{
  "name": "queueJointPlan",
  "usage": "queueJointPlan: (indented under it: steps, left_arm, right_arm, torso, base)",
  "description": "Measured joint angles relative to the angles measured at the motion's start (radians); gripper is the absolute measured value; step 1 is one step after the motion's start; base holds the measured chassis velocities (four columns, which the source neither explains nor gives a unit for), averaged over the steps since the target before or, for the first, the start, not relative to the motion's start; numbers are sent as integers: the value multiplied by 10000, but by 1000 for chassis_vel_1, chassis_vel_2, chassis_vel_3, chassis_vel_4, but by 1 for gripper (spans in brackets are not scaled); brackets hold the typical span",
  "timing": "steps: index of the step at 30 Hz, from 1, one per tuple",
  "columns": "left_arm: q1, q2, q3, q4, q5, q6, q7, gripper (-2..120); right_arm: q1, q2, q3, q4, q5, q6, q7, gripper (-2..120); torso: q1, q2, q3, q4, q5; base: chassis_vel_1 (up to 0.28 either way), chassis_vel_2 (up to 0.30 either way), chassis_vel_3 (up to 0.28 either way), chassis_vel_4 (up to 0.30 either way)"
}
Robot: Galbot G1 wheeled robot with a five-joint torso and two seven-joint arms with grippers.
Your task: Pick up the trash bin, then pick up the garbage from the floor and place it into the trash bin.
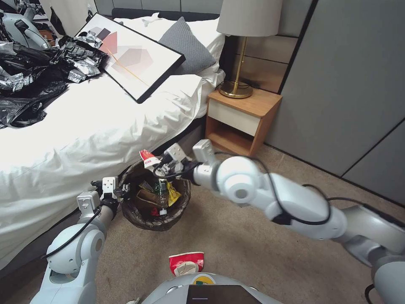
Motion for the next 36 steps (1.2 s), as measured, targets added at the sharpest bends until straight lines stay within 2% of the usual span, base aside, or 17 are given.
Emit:
queueJointPlan:
  steps: [6, 8, 11, 12, 13, 14, 15, 17, 19, 20, 22, 23, 26, 27, 32, 36]
  left_arm:
    - [-2, -5, -30, 1, -23, 0, 0, 0]
    - [-32, 12, -61, 29, -42, 0, 1, 0]
    - [-80, 32, -74, 56, -72, -4, 6, 0]
    - [-88, 43, -85, 86, -89, -3, 6, 0]
    - [-95, 44, -91, 93, -96, -4, 6, 0]
    - [-95, 44, -91, 93, -96, -4, 6, 0]
    - [-99, 49, -107, 109, -115, -3, 5, 0]
    - [-103, 66, -127, 114, -141, -4, 6, 0]
    - [-102, 78, -133, 117, -151, -3, 6, 0]
    - [-102, 84, -136, 118, -157, -3, 10, 0]
    - [-105, 86, -137, 124, -159, -2, 10, 0]
    - [-105, 86, -137, 124, -159, -2, 10, 0]
    - [-97, 108, -137, 123, -164, -2, 15, 0]
    - [-97, 108, -137, 123, -164, -2, 15, 0]
    - [-98, 123, -141, 133, -165, -1, 24, 0]
    - [-98, 127, -161, 136, -163, -1, 26, 0]
  right_arm:
    - [35, 436, -629, -474, 4, -1, 221, 4]
    - [-96, 567, -809, -725, -149, 11, 289, 13]
    - [-385, 867, -1090, -1208, -307, 1, 386, 19]
    - [-590, 1115, -1191, -1531, -462, 5, 409, 30]
    - [-675, 1194, -1207, -1642, -503, 10, 447, 32]
    - [-675, 1194, -1207, -1642, -503, 10, 447, 32]
    - [-809, 1267, -1253, -1776, -560, 0, 462, 39]
    - [-995, 1302, -1255, -1920, -678, 5, 464, 48]
    - [-1080, 1303, -1258, -1981, -738, 1, 459, 51]
    - [-1233, 1329, -1201, -2044, -787, 24, 458, 57]
    - [-1360, 1359, -1163, -2053, -795, 71, 463, 65]
    - [-1360, 1359, -1163, -2053, -795, 71, 463, 65]
    - [-1301, 1406, -1046, -1924, -808, 252, 488, 80]
    - [-1301, 1406, -1046, -1924, -808, 252, 488, 80]
    - [-1141, 1308, -717, -1553, -545, 347, 618, 98]
    - [-939, 1131, -398, -1229, -364, 398, 643, 100]
  torso:
    - [0, 0, 0, -1, 0]
    - [-1, 2, -2, -8, -3]
    - [0, 0, 1, -3, 2]
    - [1, 1, 0, 0, 5]
    - [0, 2, -2, 1, -5]
    - [0, 2, -2, 1, -5]
    - [1, 0, 1, 1, 6]
    - [0, 1, -2, -3, -2]
    - [1, 0, 0, -2, 5]
    - [0, 1, -1, -3, 1]
    - [0, 1, -1, -2, 3]
    - [0, 1, -1, -2, 3]
    - [0, 1, -1, -2, 4]
    - [0, 1, -1, -2, 4]
    - [0, 1, -1, -1, 4]
    - [0, 0, -1, -2, 5]
  base:
    - [0, 0, 0, 0]
    - [0, 0, 0, 0]
    - [0, 0, 0, 0]
    - [0, 0, 0, 0]
    - [0, 0, 0, 0]
    - [0, 0, 0, 0]
    - [0, 0, 0, 0]
    - [0, 0, 0, 0]
    - [0, 0, 0, 0]
    - [0, 0, 0, 0]
    - [0, 0, 0, 0]
    - [0, 0, 0, 0]
    - [0, 0, 0, 0]
    - [0, 0, 0, 0]
    - [0, 0, 0, 0]
    - [0, 0, 0, 0]
